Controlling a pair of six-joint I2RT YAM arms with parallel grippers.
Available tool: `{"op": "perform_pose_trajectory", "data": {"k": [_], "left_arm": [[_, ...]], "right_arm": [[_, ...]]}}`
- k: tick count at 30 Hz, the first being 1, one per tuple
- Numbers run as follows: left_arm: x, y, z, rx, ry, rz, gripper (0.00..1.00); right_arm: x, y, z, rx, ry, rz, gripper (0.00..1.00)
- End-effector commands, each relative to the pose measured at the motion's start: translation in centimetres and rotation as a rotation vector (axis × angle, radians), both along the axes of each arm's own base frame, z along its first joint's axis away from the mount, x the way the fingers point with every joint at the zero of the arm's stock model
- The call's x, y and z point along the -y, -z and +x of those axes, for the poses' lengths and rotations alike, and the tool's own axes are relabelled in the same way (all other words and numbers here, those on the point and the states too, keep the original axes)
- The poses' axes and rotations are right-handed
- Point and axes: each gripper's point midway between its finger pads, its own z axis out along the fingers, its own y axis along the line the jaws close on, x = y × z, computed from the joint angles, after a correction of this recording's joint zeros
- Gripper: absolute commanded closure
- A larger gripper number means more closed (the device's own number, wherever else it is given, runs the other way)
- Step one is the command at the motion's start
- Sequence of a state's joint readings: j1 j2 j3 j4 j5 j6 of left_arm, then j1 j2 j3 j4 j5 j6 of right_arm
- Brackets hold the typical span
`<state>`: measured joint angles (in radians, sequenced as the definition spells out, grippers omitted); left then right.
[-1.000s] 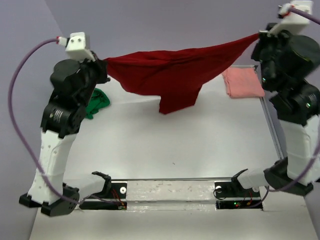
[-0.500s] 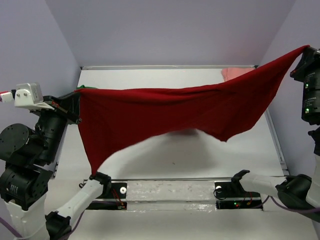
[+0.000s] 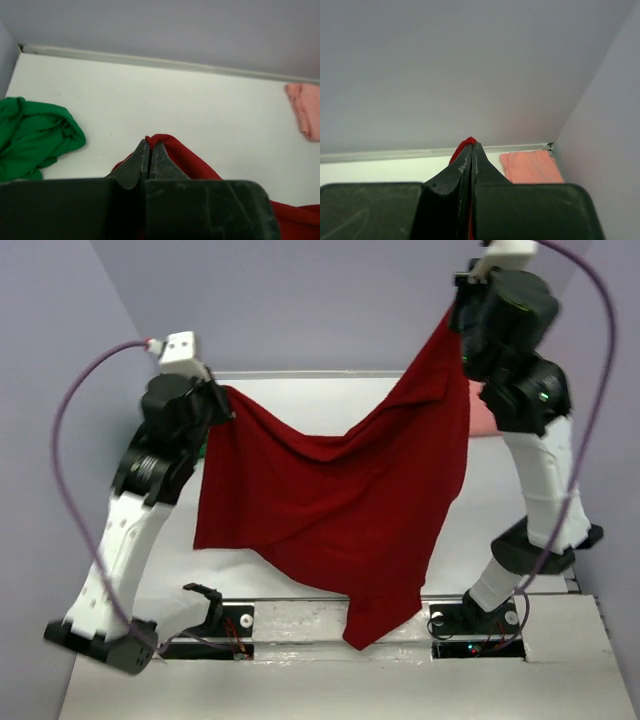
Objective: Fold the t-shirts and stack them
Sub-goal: Flatten the tshirt out
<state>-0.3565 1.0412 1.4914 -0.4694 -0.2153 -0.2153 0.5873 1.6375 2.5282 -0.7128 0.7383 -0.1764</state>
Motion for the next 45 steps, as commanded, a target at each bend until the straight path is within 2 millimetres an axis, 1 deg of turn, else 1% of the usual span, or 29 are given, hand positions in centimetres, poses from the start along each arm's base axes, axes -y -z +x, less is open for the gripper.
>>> {"op": "perform_pose_trajectory", "data": {"k": [1,2,3,4,5,7,8,9,10,11,12,13,16,19,21,22,24,27,29,30,31,32,33,36,37,40,42,43,45], "left_arm": [[2.2,8.2,9.8,-0.141,-0.012,0.006,1.0],[1.9,8.3,9.9,-0.144,-0.016,0.0,1.0],[1.8,9.8,11.8,-0.157,-0.026,-0.001,1.0],[1.7,11.0,12.7,-0.169,-0.024,-0.003,1.0],[1.4,13.3,14.3,-0.213,-0.034,-0.004,1.0],[0.2,14.5,16.1,-0.244,-0.061,-0.014,1.0],[-0.2,16.4,17.0,-0.289,-0.077,-0.002,1.0],[-0.8,16.5,17.8,-0.291,-0.103,-0.002,1.0],[-0.8,16.9,18.2,-0.304,-0.098,0.003,1.0],[-0.6,18.4,18.6,-0.35,-0.092,0.012,1.0],[-0.4,18.7,18.9,-0.36,-0.076,0.024,1.0],[0.1,18.0,19.4,-0.35,-0.057,0.015,1.0],[0.4,18.8,20.2,-0.367,-0.044,0.018,1.0],[0.4,18.6,21.0,-0.36,-0.043,0.027,1.0],[0.3,19.4,21.1,-0.382,-0.036,0.034,1.0],[0.2,19.7,21.1,-0.392,-0.039,0.042,1.0],[-0.3,21.3,20.8,-0.439,-0.065,0.063,1.0],[-0.9,21.9,20.4,-0.466,-0.105,0.071,1.0],[-2.0,21.9,19.9,-0.478,-0.162,0.08,1.0],[-3.0,21.8,19.5,-0.485,-0.225,0.095,1.0],[-3.7,21.9,19.2,-0.493,-0.265,0.105,1.0],[-5.3,21.8,19.0,-0.49,-0.356,0.132,1.0],[-6.1,22.4,18.6,-0.509,-0.402,0.146,1.0],[-7.9,23.1,18.3,-0.538,-0.499,0.18,1.0],[-8.0,23.3,18.5,-0.544,-0.5,0.175,1.0],[-8.0,25.7,19.4,-0.612,-0.487,0.167,1.0],[-7.9,25.7,20.0,-0.627,-0.484,0.146,1.0],[-7.8,26.7,20.0,-0.655,-0.481,0.155,1.0],[-7.8,27.2,20.3,-0.67,-0.476,0.154,1.0]], "right_arm": [[-3.4,5.8,9.0,-0.107,-0.053,-0.036,1.0],[-3.2,7.1,10.3,-0.135,-0.052,-0.05,1.0],[-3.7,8.8,11.7,-0.17,-0.083,-0.04,1.0],[-3.4,9.8,12.7,-0.187,-0.082,-0.033,1.0],[-2.6,12.8,14.9,-0.25,-0.063,-0.046,1.0],[-1.9,16.4,17.2,-0.325,-0.04,-0.073,1.0],[-2.2,17.3,17.7,-0.344,-0.049,-0.09,1.0],[-1.4,18.2,18.3,-0.363,-0.032,-0.1,1.0],[-1.6,18.6,18.6,-0.37,-0.037,-0.107,1.0],[-1.1,19.4,19.2,-0.388,-0.028,-0.113,1.0],[-0.5,19.7,19.4,-0.395,-0.017,-0.114,1.0],[-1.0,19.9,19.5,-0.399,-0.048,-0.113,1.0],[-0.6,21.2,20.1,-0.429,-0.077,-0.119,1.0],[-1.1,23.5,20.1,-0.487,-0.101,-0.117,1.0],[-1.4,24.8,20.0,-0.521,-0.116,-0.117,1.0],[-0.7,26.1,19.8,-0.555,-0.096,-0.114,1.0],[-0.5,27.4,19.0,-0.587,-0.089,-0.093,1.0],[-0.5,28.8,18.2,-0.62,-0.084,-0.07,1.0],[-0.1,29.8,17.5,-0.65,-0.069,-0.076,1.0],[0.2,30.1,17.0,-0.658,-0.064,-0.076,1.0],[0.4,30.3,16.7,-0.66,-0.051,-0.068,1.0],[0.5,30.4,16.5,-0.662,-0.045,-0.067,1.0],[0.4,30.9,16.2,-0.678,-0.054,-0.069,1.0],[0.2,30.4,15.5,-0.666,-0.068,-0.032,1.0],[0.2,30.4,15.4,-0.667,-0.065,-0.033,1.0],[0.7,30.4,14.8,-0.677,-0.043,-0.036,1.0],[0.9,30.1,14.1,-0.674,-0.04,-0.027,1.0],[1.0,30.0,13.9,-0.674,-0.038,-0.027,1.0],[0.8,30.0,13.4,-0.681,-0.035,-0.032,1.0]]}}
